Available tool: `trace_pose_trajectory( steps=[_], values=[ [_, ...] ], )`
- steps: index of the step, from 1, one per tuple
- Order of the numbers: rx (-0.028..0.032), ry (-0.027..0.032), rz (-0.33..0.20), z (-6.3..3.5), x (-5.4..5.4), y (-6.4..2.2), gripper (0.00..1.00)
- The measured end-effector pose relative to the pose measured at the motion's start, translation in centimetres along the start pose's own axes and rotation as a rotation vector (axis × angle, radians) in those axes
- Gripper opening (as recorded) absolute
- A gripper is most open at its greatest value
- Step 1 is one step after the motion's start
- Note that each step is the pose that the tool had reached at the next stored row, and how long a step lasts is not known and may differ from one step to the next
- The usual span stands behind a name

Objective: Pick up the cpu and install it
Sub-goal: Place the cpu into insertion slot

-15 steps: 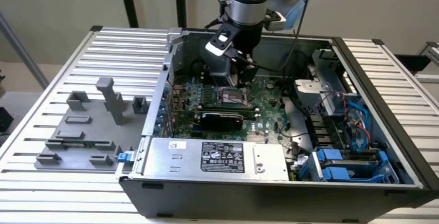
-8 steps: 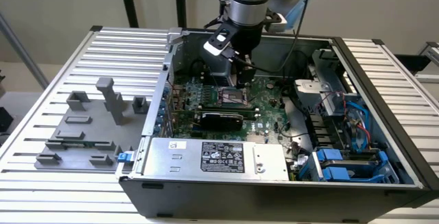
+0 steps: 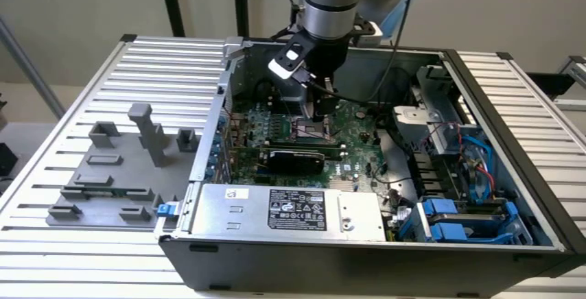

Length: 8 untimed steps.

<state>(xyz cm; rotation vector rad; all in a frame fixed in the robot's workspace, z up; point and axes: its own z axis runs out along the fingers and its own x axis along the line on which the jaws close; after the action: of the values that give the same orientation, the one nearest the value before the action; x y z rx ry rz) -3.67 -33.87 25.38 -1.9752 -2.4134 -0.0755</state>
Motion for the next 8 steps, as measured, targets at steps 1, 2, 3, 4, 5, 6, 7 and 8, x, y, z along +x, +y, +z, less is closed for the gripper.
trace_pose_trajectory(
  steps=[1, 2, 3, 4, 5, 6, 7, 8],
  values=[
    [-0.0001, 0.0003, 0.001, 0.01, -0.05, -0.14, 0.55],
    [-0.0003, 0.0003, 0.004, 0.05, -0.04, -0.26, 0.55],
    [-0.0005, 0.0004, 0.008, 0.1, -0.03, -0.34, 0.55],
    [-0.0009, 0.0, 0.017, 0.16, -0.03, -0.38, 0.55],
    [-0.0015, -0.0004, 0.032, 0.23, -0.04, -0.38, 0.55],
    [-0.0024, -0.0008, 0.05, 0.32, -0.04, -0.38, 0.55],
    [-0.0032, -0.0012, 0.068, 0.42, -0.04, -0.38, 0.55],
    [-0.0042, -0.0017, 0.087, 0.54, -0.05, -0.39, 0.55]
  ],
)
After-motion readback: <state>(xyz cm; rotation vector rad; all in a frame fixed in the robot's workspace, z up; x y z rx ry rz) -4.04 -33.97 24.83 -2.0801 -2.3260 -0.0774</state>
